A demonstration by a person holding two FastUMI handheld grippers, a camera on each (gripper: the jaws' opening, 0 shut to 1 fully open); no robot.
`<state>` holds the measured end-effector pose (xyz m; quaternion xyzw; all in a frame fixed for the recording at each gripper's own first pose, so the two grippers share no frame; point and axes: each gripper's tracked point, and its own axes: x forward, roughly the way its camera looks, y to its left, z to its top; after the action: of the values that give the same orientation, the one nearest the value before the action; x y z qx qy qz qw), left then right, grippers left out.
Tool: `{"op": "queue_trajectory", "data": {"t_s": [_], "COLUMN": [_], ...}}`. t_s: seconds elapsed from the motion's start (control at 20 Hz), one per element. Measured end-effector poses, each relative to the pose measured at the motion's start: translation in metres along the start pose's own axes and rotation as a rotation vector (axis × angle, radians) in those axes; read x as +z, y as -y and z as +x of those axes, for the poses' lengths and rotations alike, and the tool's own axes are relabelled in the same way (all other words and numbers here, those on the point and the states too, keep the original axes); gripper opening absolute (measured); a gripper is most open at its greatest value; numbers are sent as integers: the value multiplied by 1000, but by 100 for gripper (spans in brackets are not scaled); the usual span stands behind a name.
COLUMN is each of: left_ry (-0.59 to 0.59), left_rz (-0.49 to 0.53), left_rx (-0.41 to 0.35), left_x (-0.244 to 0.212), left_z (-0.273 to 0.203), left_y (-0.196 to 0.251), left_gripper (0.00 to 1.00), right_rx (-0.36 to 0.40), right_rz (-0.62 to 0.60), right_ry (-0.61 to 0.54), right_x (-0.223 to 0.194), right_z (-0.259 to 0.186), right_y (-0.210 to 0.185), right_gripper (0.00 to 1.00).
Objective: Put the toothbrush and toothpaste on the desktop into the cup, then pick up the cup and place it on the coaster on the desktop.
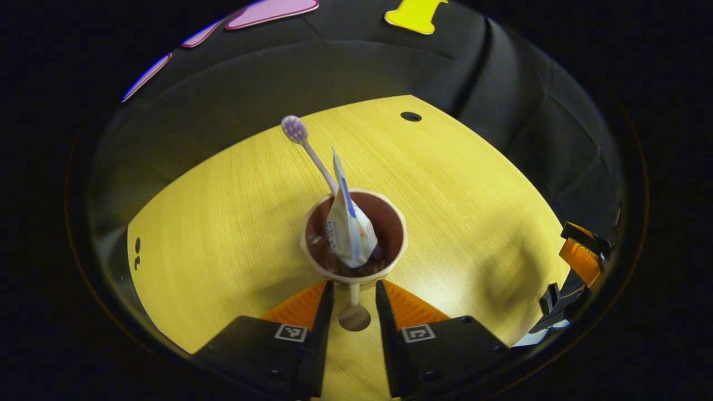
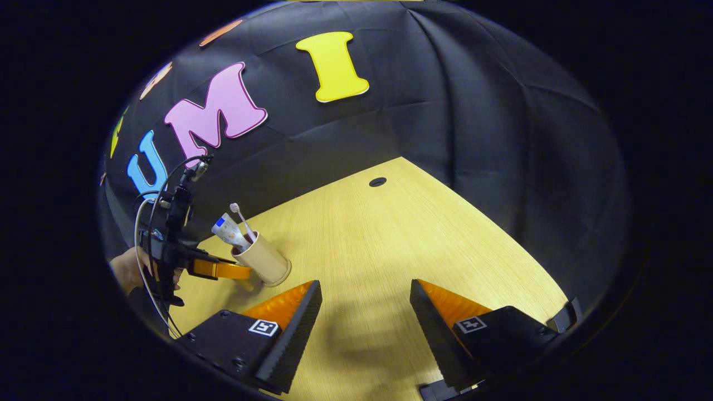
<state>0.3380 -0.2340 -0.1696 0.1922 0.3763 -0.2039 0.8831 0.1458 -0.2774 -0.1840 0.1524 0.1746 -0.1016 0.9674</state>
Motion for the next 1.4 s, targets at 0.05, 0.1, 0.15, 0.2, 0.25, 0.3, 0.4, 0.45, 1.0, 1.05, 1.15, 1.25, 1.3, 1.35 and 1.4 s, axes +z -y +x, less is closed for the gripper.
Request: {"op": "queue_trajectory", "data": {"t_s": [0.05, 0.1, 0.15, 0.2, 0.25, 0.3, 0.4, 0.45, 1.0, 1.05, 1.15, 1.25, 1.3, 1.35, 1.4], "left_ry": [19, 37, 65, 103, 146, 187, 272, 314, 541, 568, 632, 707, 746, 779, 803], "left_rz": [-5, -8, -17, -28, -38, -47, -74, -96, -227, -212, -212, -232, -245, -259, -273], "left_rx": [1, 2, 8, 10, 20, 26, 68, 89, 251, 257, 263, 269, 274, 276, 275], "left_x": [-1, -3, -7, -10, -14, -20, -39, -51, -190, -191, -190, -188, -186, -186, -185], "left_z": [-8, -16, -26, -36, -48, -64, -95, -113, -279, -291, -316, -345, -358, -370, -380], "left_y": [-2, -3, -6, -8, -11, -14, -22, -26, -38, -39, -40, -44, -46, -47, -49], "left_gripper": [55, 60, 73, 83, 87, 100, 100, 99, 99, 99, 100, 99, 100, 99, 99], "right_rx": [0, 1, 2, 5, 9, 14, 18, 21, 117, 128, 148, 156, 162, 167, 171], "right_rz": [-3, -6, -9, -13, -20, -29, -52, -60, -88, -103, -130, -145, -145, -143, -141], "right_ry": [5, 8, 10, 12, 14, 17, 30, 33, 89, 98, 131, 171, 191, 205, 215], "right_x": [1, 2, 2, 2, 3, 3, 6, 6, 17, 19, 24, 27, 28, 27, 26], "right_z": [-2, -3, -5, -7, -10, -13, -23, -28, -130, -143, -168, -193, -204, -215, -224], "right_y": [-2, -3, -6, -9, -14, -19, -29, -35, -134, -141, -158, -173, -181, -190, -197], "right_gripper": [98, 98, 98, 98, 98, 98, 98, 98, 98, 98, 98, 98, 98, 98, 98]}}
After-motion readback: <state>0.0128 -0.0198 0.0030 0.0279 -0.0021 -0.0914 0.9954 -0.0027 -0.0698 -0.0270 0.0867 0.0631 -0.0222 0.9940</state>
